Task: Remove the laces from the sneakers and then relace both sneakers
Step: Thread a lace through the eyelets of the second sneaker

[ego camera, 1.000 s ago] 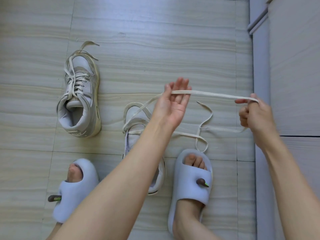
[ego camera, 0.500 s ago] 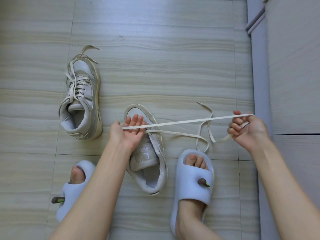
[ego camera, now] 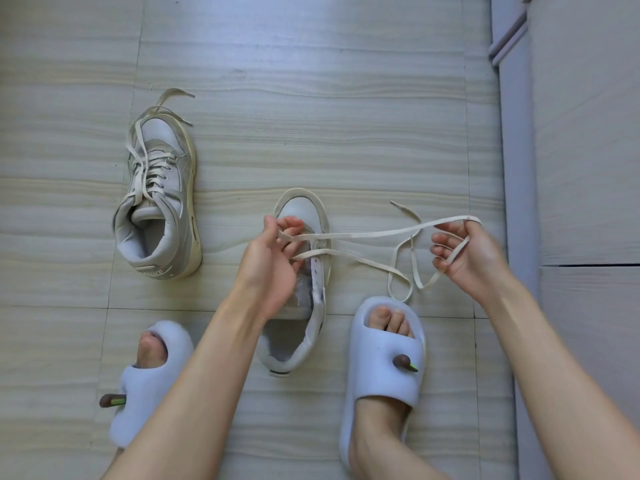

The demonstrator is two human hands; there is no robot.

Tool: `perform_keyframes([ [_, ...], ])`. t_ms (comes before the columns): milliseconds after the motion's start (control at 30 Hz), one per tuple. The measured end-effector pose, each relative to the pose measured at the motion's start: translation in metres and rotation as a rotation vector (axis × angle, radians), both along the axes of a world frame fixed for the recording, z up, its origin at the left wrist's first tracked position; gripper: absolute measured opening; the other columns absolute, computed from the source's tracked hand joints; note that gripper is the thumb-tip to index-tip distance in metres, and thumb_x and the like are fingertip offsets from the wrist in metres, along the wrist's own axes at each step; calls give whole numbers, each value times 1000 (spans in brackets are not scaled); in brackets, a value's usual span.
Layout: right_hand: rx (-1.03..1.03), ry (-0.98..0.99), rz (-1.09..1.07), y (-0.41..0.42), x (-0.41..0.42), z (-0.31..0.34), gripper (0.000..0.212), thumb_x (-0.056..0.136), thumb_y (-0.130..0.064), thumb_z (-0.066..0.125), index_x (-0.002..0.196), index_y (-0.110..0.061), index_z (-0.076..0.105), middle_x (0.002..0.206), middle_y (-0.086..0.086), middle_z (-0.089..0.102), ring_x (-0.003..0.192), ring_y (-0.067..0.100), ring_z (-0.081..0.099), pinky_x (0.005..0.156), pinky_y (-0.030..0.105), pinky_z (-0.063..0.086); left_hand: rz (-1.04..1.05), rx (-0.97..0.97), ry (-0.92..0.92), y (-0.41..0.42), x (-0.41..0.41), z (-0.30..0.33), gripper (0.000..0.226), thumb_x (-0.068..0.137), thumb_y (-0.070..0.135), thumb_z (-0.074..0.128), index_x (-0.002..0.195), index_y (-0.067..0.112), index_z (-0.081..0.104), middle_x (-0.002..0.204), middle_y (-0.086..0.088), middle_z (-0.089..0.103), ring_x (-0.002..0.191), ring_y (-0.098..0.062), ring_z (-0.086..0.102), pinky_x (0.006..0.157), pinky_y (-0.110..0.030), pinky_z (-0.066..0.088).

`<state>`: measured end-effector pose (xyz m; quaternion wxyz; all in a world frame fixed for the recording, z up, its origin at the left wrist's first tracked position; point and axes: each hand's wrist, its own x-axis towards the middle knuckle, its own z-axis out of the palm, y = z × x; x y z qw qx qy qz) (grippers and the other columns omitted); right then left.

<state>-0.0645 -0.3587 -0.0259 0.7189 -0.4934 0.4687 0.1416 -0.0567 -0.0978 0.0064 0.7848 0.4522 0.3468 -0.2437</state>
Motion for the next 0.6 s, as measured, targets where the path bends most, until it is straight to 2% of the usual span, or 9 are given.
perform_keyframes([
  [67, -98, -15, 59, 2, 1, -1, 33, 98, -26, 33, 83, -10, 57, 52, 0, 56, 41, 10, 45, 39, 16, 27, -39, -25, -42, -2, -1, 1, 42, 101, 42, 26, 79, 23, 56, 92, 4, 56, 86, -10, 51, 75, -28, 35],
  [100, -148, -25, 82, 2, 1, 0, 32, 97, -25, 35, 82, -10, 58, 52, -1, 55, 41, 9, 44, 38, 17, 27, -39, -43, -43, -1, 0, 2, 43, 100, 44, 26, 81, 24, 59, 96, 4, 56, 91, -10, 52, 80, -29, 38],
  [200, -254, -51, 110, -1, 1, 1, 30, 96, -21, 38, 79, -10, 60, 47, -4, 53, 41, 8, 44, 39, 18, 27, 4, -117, 26, 9, 4, 3, 46, 99, 49, 24, 86, 28, 63, 122, -5, 56, 118, -18, 51, 100, -49, 37],
  [233, -289, -65, 123, -2, 0, 1, 28, 95, -19, 39, 78, -10, 60, 47, -5, 53, 41, 7, 44, 39, 17, 28, -12, -127, 45, 13, 5, 3, 47, 99, 50, 22, 89, 29, 63, 126, -8, 56, 121, -22, 52, 100, -56, 35],
  [300, -342, -97, 167, -3, -2, 0, 25, 94, -14, 41, 77, -11, 60, 51, -3, 53, 42, 6, 45, 39, 16, 29, -109, -111, 67, 20, 7, 3, 49, 98, 52, 20, 99, 29, 62, 125, -8, 61, 117, -27, 57, 96, -60, 38],
  [367, -370, -105, 233, -2, -3, -1, 26, 94, -10, 40, 77, -11, 60, 59, 2, 54, 44, 6, 48, 39, 15, 32, -158, -104, 69, 24, 8, 4, 50, 98, 53, 18, 108, 29, 62, 120, -6, 65, 111, -26, 62, 89, -56, 44],
  [433, -413, -76, 305, -3, -4, -3, 29, 96, -11, 37, 79, -11, 60, 64, 4, 58, 48, 8, 56, 42, 15, 40, -118, -98, 63, 28, 11, 5, 51, 99, 50, 18, 110, 27, 62, 116, -2, 67, 109, -20, 63, 89, -52, 46],
  [500, -442, -35, 314, -6, -5, -6, 31, 98, -15, 34, 81, -10, 60, 67, 5, 61, 53, 9, 60, 47, 16, 46, -137, -20, 57, 30, 15, 7, 51, 101, 48, 17, 107, 27, 63, 113, 0, 68, 104, -15, 61, 89, -38, 44],
  [600, -396, 55, 268, -12, -8, -8, 37, 101, -25, 32, 81, -10, 59, 70, 6, 62, 54, 13, 58, 46, 19, 41, -248, 190, 12, 29, 16, 7, 51, 102, 42, 18, 101, 23, 65, 101, 0, 67, 80, -10, 56, 69, -24, 37],
])
